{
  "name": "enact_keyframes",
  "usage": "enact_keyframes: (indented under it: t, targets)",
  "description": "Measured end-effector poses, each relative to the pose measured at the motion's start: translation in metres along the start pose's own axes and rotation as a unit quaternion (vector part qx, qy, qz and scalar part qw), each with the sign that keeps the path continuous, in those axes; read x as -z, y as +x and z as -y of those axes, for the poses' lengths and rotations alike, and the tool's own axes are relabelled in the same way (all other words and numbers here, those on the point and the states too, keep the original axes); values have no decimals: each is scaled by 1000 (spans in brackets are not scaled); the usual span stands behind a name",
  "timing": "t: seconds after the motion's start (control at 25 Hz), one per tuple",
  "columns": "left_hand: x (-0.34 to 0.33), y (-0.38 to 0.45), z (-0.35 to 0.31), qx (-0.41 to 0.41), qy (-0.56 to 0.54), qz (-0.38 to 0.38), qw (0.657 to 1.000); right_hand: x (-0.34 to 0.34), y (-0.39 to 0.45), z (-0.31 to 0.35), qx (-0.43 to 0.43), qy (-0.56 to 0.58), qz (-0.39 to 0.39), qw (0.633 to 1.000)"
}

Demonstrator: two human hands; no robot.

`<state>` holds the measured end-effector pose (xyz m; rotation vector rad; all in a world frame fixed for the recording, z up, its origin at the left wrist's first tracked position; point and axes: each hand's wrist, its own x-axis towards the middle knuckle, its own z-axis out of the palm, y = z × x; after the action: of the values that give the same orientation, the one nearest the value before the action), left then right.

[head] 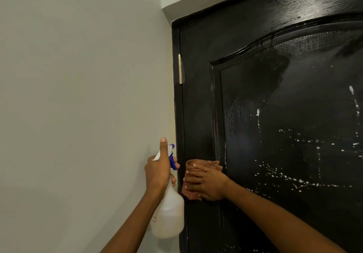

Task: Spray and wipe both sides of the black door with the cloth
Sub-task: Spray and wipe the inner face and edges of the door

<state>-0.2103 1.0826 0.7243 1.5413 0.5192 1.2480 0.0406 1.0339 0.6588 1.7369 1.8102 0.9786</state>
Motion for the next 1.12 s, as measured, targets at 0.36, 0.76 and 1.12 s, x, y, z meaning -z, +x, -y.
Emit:
enact_keyframes:
  t: [0.36, 0.76, 1.12]
  targets:
    - [-48, 7, -30, -14, -57, 75, 995, 108, -98, -142, -355, -106, -213, 904]
    - [-128, 11, -74, -20, -137, 175, 975, 93, -238, -134, -634, -39, -326, 700]
    - [-191, -10, -160, -16, -154, 212, 965, 61, -325, -120, -581, -85, -283, 758]
